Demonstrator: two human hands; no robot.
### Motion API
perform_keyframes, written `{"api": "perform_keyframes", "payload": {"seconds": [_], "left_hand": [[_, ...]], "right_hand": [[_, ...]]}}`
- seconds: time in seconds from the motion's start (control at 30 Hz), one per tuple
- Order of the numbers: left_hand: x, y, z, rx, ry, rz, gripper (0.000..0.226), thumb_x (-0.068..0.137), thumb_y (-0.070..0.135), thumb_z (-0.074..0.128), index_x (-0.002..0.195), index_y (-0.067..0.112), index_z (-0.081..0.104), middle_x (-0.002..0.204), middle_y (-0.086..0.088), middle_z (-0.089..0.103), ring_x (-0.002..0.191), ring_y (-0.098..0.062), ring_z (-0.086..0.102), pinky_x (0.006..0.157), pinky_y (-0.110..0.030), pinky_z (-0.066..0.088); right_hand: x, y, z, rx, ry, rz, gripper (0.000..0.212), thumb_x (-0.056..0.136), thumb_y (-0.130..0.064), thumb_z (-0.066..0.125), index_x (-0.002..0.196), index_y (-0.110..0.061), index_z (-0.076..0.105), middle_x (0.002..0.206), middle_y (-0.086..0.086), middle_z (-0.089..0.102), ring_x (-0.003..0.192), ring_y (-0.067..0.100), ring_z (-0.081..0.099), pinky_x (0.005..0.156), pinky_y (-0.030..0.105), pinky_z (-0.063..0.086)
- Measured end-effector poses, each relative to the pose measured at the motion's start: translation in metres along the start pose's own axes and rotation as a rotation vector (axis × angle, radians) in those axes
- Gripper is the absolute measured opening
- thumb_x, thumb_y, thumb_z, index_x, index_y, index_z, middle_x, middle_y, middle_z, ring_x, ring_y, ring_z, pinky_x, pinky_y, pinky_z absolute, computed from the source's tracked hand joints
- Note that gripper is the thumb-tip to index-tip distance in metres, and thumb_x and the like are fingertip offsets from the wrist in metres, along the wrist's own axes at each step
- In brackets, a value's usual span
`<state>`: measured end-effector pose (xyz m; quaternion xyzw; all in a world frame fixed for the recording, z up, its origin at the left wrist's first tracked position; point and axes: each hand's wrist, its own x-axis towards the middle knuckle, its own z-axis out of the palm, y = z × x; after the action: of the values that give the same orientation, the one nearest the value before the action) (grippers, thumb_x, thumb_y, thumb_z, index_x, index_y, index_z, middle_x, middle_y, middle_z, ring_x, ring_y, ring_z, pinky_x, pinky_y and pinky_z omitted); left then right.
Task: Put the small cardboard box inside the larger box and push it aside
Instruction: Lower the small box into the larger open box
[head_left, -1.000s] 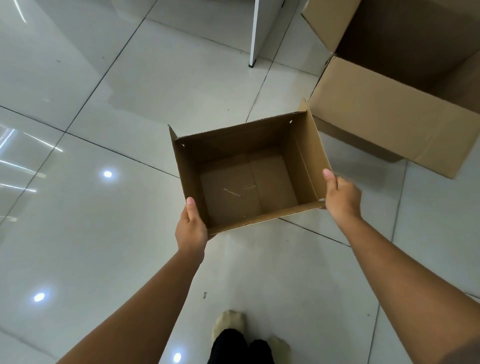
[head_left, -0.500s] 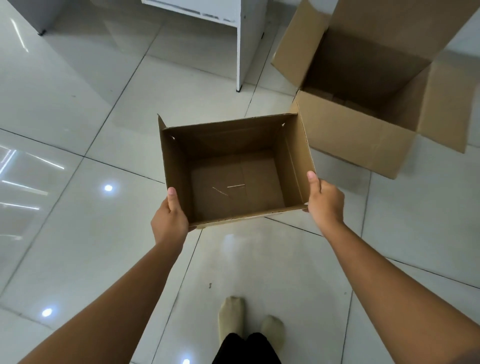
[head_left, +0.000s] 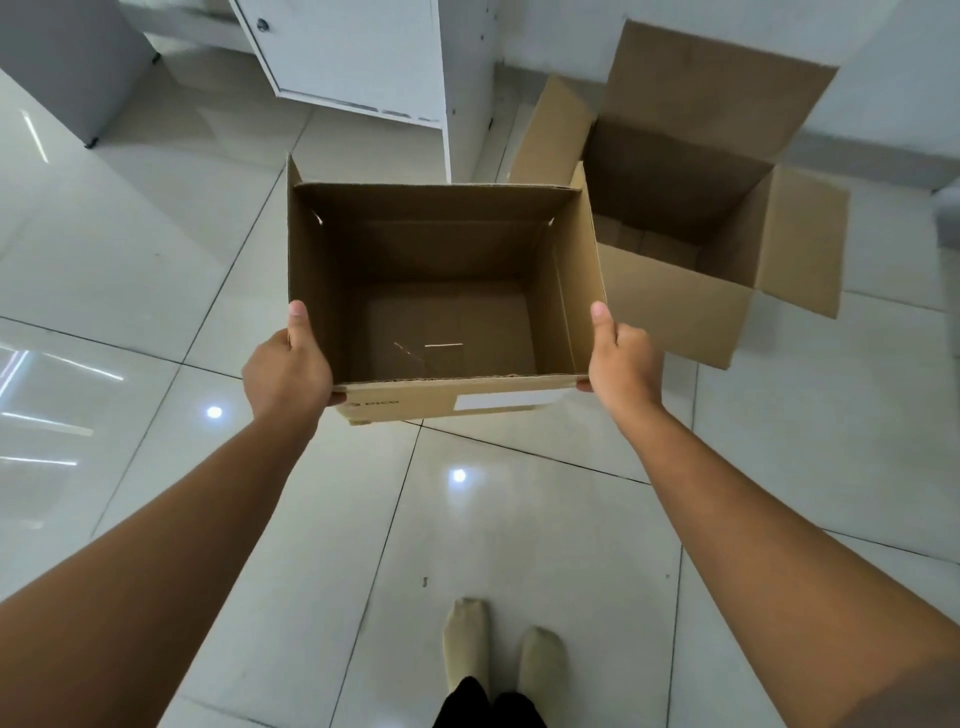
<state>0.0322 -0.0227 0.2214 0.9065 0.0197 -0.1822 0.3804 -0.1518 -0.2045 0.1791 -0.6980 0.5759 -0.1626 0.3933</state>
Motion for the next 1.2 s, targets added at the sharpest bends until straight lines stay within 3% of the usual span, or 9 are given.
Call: {"api": "perform_keyframes", "payload": {"seconds": [0.07, 0.17, 0.3, 0.47, 0.63, 0.77, 0.97, 1.1, 1.2], "left_hand": [[0.004, 0.008, -0.001, 0.024, 0.011, 0.036, 0.057, 0.095, 0.055, 0.021, 0.063, 0.015, 0.048, 0.066, -0.003, 0.047, 0.077, -0.029, 0.06, 0.084, -0.051, 0.057], [0.007, 0.02, 0.001, -0.008, 0.002, 0.084, 0.06, 0.095, 0.053, 0.022, 0.078, 0.005, 0.054, 0.066, -0.002, 0.047, 0.063, -0.019, 0.054, 0.082, -0.05, 0.058], [0.011, 0.037, 0.01, -0.054, -0.015, 0.132, 0.055, 0.092, 0.057, 0.025, 0.061, 0.019, 0.051, 0.068, 0.001, 0.05, 0.085, -0.036, 0.065, 0.08, -0.052, 0.058], [0.011, 0.062, 0.029, -0.07, -0.046, 0.213, 0.055, 0.089, 0.061, 0.025, 0.058, 0.022, 0.049, 0.067, 0.001, 0.053, 0.09, -0.04, 0.067, 0.08, -0.054, 0.057], [-0.002, 0.093, 0.058, -0.059, -0.105, 0.27, 0.054, 0.093, 0.057, 0.024, 0.06, 0.021, 0.047, 0.066, 0.0, 0.051, 0.091, -0.038, 0.066, 0.082, -0.053, 0.057], [-0.014, 0.124, 0.088, -0.056, -0.151, 0.302, 0.056, 0.095, 0.054, 0.023, 0.061, 0.014, 0.045, 0.064, -0.004, 0.047, 0.089, -0.036, 0.066, 0.081, -0.052, 0.058], [-0.018, 0.179, 0.142, -0.071, -0.216, 0.345, 0.059, 0.095, 0.054, 0.024, 0.063, 0.008, 0.044, 0.062, -0.004, 0.043, 0.087, -0.04, 0.065, 0.079, -0.052, 0.058], [-0.019, 0.222, 0.186, -0.026, -0.214, 0.39, 0.058, 0.096, 0.052, 0.023, 0.056, 0.013, 0.04, 0.058, -0.005, 0.042, 0.076, -0.03, 0.057, 0.085, -0.054, 0.054], [-0.017, 0.25, 0.215, -0.037, -0.237, 0.381, 0.058, 0.095, 0.054, 0.024, 0.057, 0.015, 0.041, 0.059, -0.005, 0.042, 0.077, -0.03, 0.058, 0.084, -0.053, 0.056]], "right_hand": [[0.002, -0.004, -0.003, 0.046, 0.01, 0.02, 0.056, 0.096, -0.048, 0.033, 0.05, -0.016, 0.04, 0.049, 0.001, 0.041, 0.067, 0.034, 0.064, 0.07, 0.051, 0.059], [0.007, -0.011, -0.011, 0.074, 0.036, 0.036, 0.056, 0.096, -0.049, 0.032, 0.051, -0.017, 0.04, 0.05, 0.001, 0.041, 0.071, 0.036, 0.064, 0.071, 0.055, 0.058], [0.018, -0.016, -0.024, 0.093, 0.125, 0.028, 0.056, 0.097, -0.047, 0.032, 0.05, -0.017, 0.039, 0.05, 0.001, 0.04, 0.056, 0.02, 0.051, 0.064, 0.038, 0.053], [0.029, -0.021, -0.051, 0.136, 0.205, 0.048, 0.056, 0.097, -0.045, 0.034, 0.048, -0.017, 0.035, 0.048, 0.001, 0.038, 0.069, 0.038, 0.062, 0.07, 0.053, 0.058], [0.05, -0.014, -0.084, 0.049, 0.294, 0.041, 0.057, 0.098, -0.042, 0.033, 0.047, -0.017, 0.037, 0.049, 0.0, 0.039, 0.051, 0.014, 0.044, 0.052, 0.028, 0.037], [0.068, -0.005, -0.113, 0.074, 0.322, 0.094, 0.056, 0.098, -0.043, 0.033, 0.049, -0.017, 0.039, 0.05, 0.001, 0.04, 0.062, 0.024, 0.059, 0.06, 0.037, 0.049], [0.115, 0.008, -0.154, 0.107, 0.368, 0.149, 0.055, 0.098, -0.043, 0.034, 0.049, -0.017, 0.039, 0.05, 0.001, 0.04, 0.056, 0.021, 0.056, 0.066, 0.041, 0.056], [0.163, 0.015, -0.18, 0.1, 0.398, 0.162, 0.056, 0.097, -0.044, 0.034, 0.048, -0.018, 0.038, 0.049, 0.0, 0.039, 0.052, 0.016, 0.051, 0.064, 0.04, 0.054], [0.196, 0.018, -0.197, 0.119, 0.397, 0.168, 0.055, 0.097, -0.045, 0.034, 0.05, -0.018, 0.04, 0.05, 0.001, 0.042, 0.064, 0.03, 0.064, 0.071, 0.051, 0.059]]}}
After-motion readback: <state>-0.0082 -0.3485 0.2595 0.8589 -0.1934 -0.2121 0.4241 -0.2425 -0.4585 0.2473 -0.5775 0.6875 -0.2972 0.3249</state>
